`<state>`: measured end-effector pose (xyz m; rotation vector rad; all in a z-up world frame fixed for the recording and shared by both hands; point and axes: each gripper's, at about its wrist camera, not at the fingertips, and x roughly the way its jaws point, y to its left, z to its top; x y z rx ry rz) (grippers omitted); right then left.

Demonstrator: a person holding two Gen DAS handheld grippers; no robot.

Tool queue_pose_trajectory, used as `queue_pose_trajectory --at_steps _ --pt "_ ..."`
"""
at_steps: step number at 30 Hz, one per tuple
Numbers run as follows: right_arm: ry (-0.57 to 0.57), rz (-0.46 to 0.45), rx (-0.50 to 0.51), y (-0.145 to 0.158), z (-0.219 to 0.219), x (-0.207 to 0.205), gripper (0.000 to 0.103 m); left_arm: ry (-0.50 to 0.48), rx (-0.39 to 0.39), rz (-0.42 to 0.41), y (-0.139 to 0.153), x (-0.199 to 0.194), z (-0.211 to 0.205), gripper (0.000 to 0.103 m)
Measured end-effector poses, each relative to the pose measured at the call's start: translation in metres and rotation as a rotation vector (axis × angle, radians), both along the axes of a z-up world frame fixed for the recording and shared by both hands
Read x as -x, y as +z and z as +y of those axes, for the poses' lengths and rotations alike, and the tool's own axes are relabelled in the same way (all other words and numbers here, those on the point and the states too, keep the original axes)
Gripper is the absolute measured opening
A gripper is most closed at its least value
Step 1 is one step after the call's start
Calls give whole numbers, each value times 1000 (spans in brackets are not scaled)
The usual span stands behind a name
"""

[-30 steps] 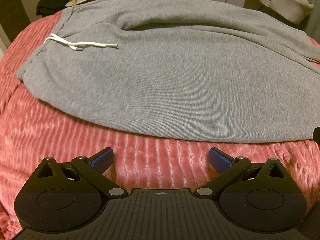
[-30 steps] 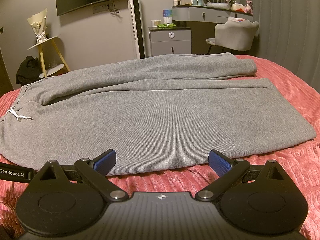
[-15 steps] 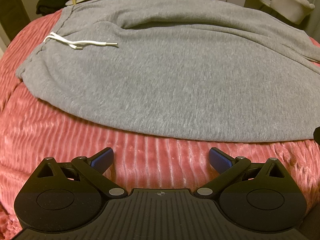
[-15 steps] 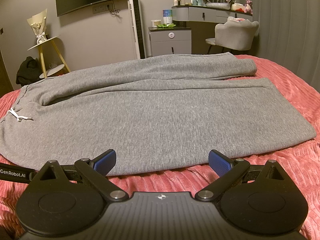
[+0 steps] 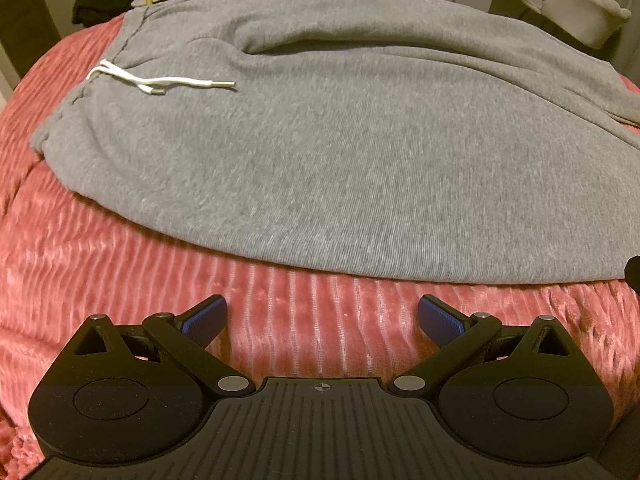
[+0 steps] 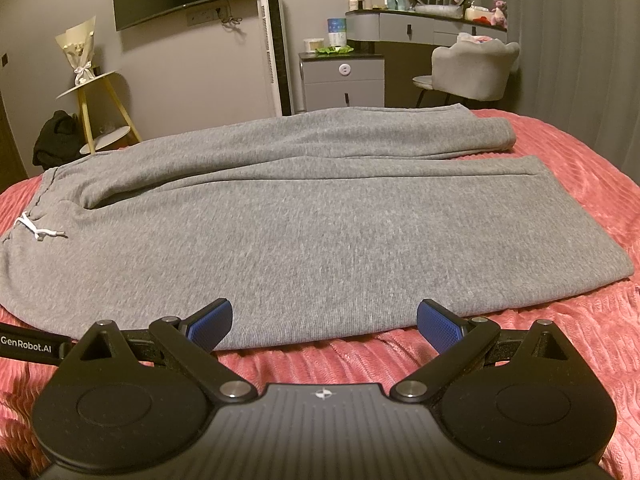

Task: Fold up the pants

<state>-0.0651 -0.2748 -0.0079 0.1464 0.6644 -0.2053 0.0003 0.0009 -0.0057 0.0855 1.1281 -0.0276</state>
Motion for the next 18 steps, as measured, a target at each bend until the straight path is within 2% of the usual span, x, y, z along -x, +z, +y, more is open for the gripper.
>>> queue_pose_trajectory --at_steps 9,18 --pt "4 4 -10 -1 0 -1 99 -3 37 -58 1 1 1 103" --pt "16 11 -24 -2 -2 -3 99 7 8 -69 3 0 1 103"
